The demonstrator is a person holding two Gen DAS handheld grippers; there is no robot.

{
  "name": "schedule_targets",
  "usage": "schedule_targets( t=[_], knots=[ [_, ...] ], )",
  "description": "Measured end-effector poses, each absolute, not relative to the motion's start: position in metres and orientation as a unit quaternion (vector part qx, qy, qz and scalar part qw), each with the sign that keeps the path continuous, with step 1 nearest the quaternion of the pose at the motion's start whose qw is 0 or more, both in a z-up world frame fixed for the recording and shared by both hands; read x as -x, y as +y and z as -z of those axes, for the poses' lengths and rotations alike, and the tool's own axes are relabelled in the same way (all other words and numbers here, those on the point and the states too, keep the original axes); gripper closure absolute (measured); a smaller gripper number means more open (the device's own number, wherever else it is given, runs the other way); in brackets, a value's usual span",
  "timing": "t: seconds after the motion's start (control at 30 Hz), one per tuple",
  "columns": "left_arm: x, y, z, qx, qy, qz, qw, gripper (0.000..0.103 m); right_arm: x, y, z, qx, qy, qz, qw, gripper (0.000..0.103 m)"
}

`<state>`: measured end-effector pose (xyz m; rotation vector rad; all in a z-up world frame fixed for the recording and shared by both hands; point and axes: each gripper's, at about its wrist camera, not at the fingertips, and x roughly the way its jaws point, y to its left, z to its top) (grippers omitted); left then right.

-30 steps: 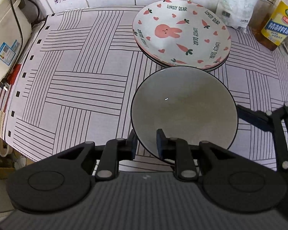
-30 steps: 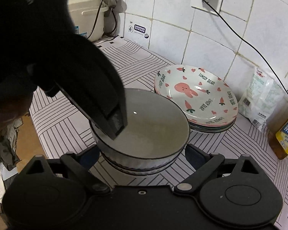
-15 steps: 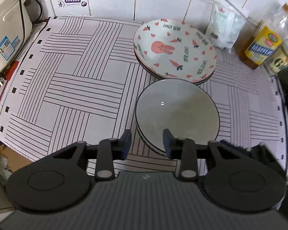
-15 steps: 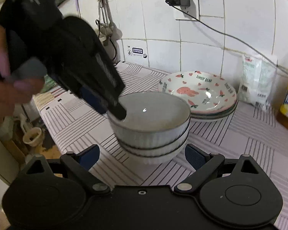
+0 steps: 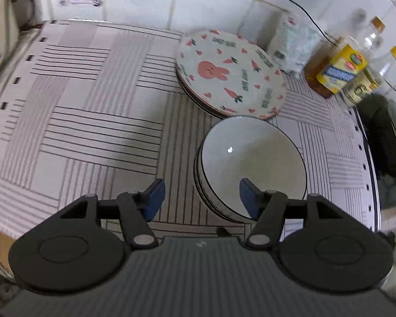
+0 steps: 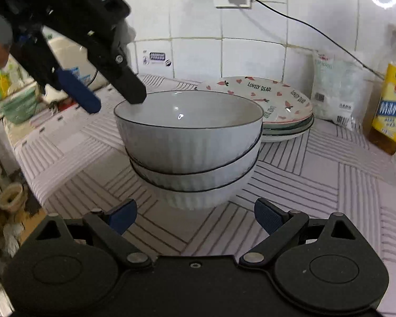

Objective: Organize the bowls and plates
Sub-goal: 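Lower the white bowl into the nested bowls with both grippers, then carry the bowl stack onto the bunny-print plate stack with both grippers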

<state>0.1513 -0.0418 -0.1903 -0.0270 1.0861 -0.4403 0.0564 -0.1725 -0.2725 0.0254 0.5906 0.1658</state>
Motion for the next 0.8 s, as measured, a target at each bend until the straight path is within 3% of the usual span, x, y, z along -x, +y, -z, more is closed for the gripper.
schedule_targets(
  t=[0.3,0.8],
  knots=[
    [-0.184,-0.054,0.229,0.027,0.540,0.241,0.806,0.039,-0.077,-0.171,0.294,-0.056,0.260,-0.066,0.962,0.004],
    [-0.197,-0.062,0.251,0.050,0.543,0.292,0.786,0.048,-0.093,-0.170,0.289,-0.065,0.260,-0.062,0.961,0.001]
  ],
)
